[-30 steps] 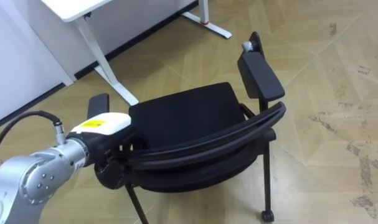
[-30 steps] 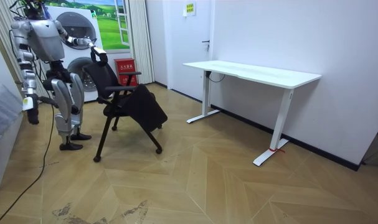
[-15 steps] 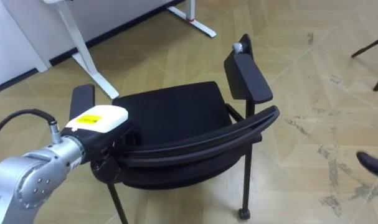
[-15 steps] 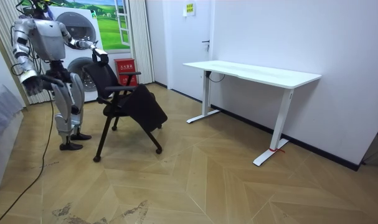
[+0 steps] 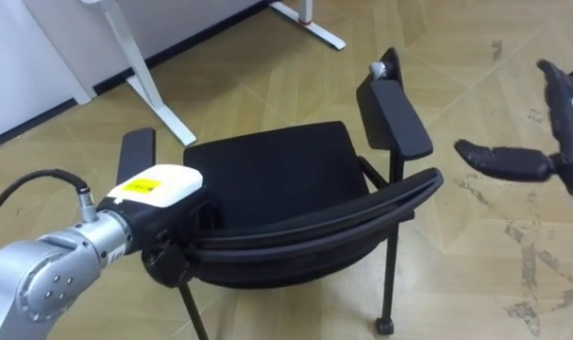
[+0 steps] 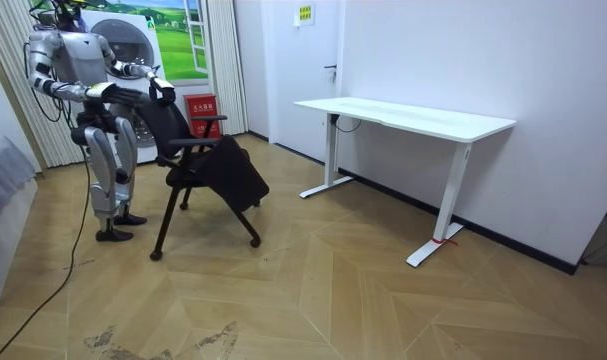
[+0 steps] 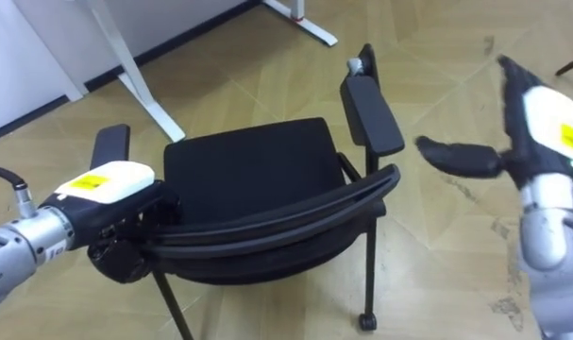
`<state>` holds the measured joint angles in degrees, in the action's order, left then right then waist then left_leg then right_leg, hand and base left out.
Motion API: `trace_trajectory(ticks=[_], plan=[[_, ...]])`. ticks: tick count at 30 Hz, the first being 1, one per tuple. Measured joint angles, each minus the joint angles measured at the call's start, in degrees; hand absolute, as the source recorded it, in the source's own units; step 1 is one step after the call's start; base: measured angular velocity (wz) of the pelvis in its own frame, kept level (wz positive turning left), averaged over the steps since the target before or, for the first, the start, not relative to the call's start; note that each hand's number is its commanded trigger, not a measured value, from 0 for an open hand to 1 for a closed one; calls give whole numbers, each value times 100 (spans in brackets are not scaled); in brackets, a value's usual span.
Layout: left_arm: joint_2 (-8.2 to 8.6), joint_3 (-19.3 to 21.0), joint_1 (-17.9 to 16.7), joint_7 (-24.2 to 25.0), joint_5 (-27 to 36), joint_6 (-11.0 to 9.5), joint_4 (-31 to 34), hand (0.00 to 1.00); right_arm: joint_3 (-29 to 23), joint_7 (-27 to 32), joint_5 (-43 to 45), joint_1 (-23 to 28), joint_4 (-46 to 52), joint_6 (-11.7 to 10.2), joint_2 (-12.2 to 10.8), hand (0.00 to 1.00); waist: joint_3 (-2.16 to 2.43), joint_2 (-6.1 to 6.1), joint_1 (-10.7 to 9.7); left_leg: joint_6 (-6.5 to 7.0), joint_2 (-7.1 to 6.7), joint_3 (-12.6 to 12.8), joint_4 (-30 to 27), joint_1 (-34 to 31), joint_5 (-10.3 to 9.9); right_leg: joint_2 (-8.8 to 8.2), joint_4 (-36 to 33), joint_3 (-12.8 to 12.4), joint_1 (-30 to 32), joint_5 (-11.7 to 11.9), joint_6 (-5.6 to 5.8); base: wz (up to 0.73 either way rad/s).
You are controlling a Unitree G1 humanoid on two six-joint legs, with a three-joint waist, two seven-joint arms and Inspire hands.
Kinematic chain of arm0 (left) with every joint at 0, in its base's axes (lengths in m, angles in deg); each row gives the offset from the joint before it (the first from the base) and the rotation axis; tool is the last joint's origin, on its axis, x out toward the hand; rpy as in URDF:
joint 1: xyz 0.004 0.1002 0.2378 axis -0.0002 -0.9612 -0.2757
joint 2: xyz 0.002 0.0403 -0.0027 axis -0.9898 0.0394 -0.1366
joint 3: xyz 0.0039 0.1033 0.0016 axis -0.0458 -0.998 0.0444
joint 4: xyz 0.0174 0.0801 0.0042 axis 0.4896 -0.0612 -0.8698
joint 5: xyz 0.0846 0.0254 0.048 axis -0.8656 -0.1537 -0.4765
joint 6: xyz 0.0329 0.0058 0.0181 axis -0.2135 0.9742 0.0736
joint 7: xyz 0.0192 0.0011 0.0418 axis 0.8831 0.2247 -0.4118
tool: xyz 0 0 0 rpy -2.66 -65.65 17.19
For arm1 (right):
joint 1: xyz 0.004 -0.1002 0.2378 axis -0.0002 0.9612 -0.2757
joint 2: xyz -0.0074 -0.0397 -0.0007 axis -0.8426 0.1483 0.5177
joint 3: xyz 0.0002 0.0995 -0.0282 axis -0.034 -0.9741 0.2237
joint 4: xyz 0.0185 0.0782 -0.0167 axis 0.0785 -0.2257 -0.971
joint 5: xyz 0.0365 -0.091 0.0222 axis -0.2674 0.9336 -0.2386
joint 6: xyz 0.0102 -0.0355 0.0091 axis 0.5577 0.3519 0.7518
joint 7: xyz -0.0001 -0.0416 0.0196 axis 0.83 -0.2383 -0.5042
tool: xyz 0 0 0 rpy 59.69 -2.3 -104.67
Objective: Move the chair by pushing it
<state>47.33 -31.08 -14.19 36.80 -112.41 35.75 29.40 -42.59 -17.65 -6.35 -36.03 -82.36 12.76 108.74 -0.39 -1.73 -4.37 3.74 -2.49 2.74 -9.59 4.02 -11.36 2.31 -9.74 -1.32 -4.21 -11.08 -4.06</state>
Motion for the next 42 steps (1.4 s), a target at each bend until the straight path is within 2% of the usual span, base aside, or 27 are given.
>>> trace_trajectory(ticks=[1,3,9,15,17,18,19,20,21,22,23,25,26,28,30,33,35,38,42], plan=[[-1,0,-1,-19,0,-57,0,100,8,-14,-1,0,49,-83,14,0,-34,15,4,0,0,-19,15,32,0,1,7,5,-32,0,1,7],[-7,0,-2,-32,12,-131,1,100,29,-69,-4,0,66,-121,36,0,-63,42,15,0,-3,-20,17,60,0,-4,17,13,-70,0,1,6],[-26,16,0,-75,48,-224,12,100,346,-569,80,0,246,-133,238,0,-76,83,28,0,-8,-19,25,45,0,-9,11,18,-57,0,1,0],[-42,27,-2,-71,88,-309,-5,100,500,-1013,369,2,389,-125,256,0,-77,114,147,0,-4,-34,24,82,0,-8,-23,71,-51,0,1,-6],[-44,20,-2,-92,102,-372,-67,100,594,-1120,497,3,392,-125,256,0,-79,105,143,1,45,-179,34,156,3,26,-287,254,67,-21,38,-6],[-63,13,-4,-97,104,-414,-135,100,661,-1162,542,17,392,-140,258,0,-88,74,159,-1,136,-471,47,224,5,108,-691,334,311,-120,155,-32],[-161,27,-18,-122,109,-449,-143,100,659,-1200,645,37,403,-214,259,0,-72,108,245,-9,153,-723,25,239,-1,72,-271,314,495,19,190,-41],[-187,59,-34,-148,123,-462,-150,100,660,-1201,696,19,419,-238,268,0,-73,127,280,-57,138,-782,5,247,-35,1,42,328,563,259,102,-18],[-157,55,-76,-242,123,-508,-293,100,712,-1196,724,23,408,-249,276,0,-36,51,200,-190,205,-858,-17,272,-96,10,-40,536,483,421,63,24],[-157,50,-70,-311,125,-530,-402,100,783,-1192,730,23,408,-253,276,0,-41,55,81,-327,224,-703,4,260,-108,-2,-48,599,410,422,61,40],[-157,48,-66,-334,119,-528,-414,100,804,-1190,731,19,409,-255,276,0,-45,62,37,-343,244,-582,16,259,-117,4,-44,584,389,423,61,36],[-158,45,19,-344,111,-537,-419,100,820,-1185,733,17,408,-251,276,0,-53,97,-3,-338,312,-104,80,271,-110,65,-17,413,398,421,62,12],[-158,45,24,-348,108,-538,-414,100,824,-1186,732,19,409,-253,277,0,-47,113,-2,-337,312,-53,86,289,-110,71,-6,410,407,421,63,-11],[-157,26,13,-402,100,-535,-449,100,833,-1192,719,19,408,-256,278,0,-48,134,26,-333,289,-71,90,344,-112,70,9,444,366,422,64,-18],[-157,25,9,-420,110,-528,-489,100,834,-1226,649,19,397,-242,279,0,-52,128,-34,-331,279,-149,92,345,-114,56,14,473,336,422,64,4],[-158,19,9,-462,96,-482,-531,100,871,-1442,206,19,345,-236,279,0,-54,132,-46,-329,285,-139,89,367,-115,62,20,488,318,422,64,2],[-158,20,-14,-513,77,-475,-557,100,871,-1659,-234,21,325,-155,279,0,-57,127,-37,-329,291,-130,90,399,-115,72,19,464,317,422,64,-4],[-152,22,-77,-569,-2,-410,-557,100,871,-2102,-1193,48,308,6,288,0,-61,120,-31,-330,308,-139,95,461,-114,94,11,461,277,422,63,-7],[-111,22,-88,-565,-65,-360,-600,100,866,-2740,-2842,3,66,41,305,0,-66,126,-42,-329,312,-135,101,482,-115,98,12,446,240,425,57,0]])
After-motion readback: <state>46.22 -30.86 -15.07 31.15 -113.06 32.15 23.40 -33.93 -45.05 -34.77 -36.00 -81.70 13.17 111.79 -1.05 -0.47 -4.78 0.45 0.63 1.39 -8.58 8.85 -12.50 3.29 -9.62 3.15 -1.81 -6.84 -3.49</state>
